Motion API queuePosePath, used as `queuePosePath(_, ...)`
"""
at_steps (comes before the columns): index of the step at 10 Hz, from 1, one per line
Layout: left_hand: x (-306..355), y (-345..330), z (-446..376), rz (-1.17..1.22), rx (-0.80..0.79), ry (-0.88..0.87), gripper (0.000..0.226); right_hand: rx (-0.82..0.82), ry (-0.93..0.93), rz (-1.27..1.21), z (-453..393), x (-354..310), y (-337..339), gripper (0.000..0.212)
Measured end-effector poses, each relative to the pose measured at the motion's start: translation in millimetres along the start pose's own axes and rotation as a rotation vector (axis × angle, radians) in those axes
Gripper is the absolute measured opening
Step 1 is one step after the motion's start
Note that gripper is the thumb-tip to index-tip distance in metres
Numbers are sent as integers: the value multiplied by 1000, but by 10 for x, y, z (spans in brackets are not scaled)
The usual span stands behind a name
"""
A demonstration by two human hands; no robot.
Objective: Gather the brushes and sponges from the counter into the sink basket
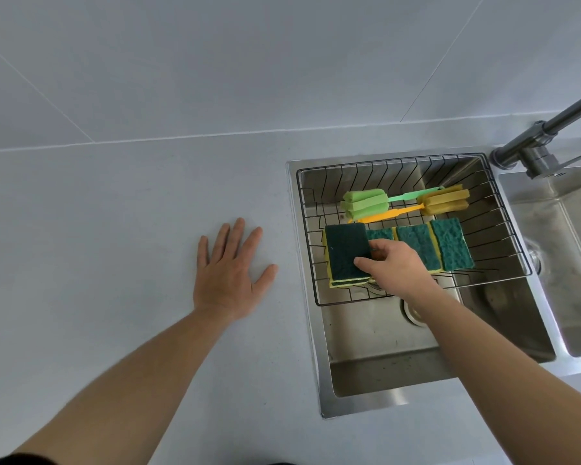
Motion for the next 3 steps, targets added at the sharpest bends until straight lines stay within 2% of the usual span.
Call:
queuePosePath(2, 23, -244, 79, 15, -91, -6, 70, -65, -15, 122, 66, 104, -121, 41)
queuePosePath(3, -33, -374, -22, 129, -165, 26, 68, -1, -7, 182, 57, 27, -150, 48)
Point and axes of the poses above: each hand's wrist, its own z-axis away from the middle knuckle, its own y-axis out of the back of the hand, x = y × z, the point moved 6 cm from there along -z, towards the middle knuckle, and after that the axes turned 3 degrees about -y, right-handed, at the moved point
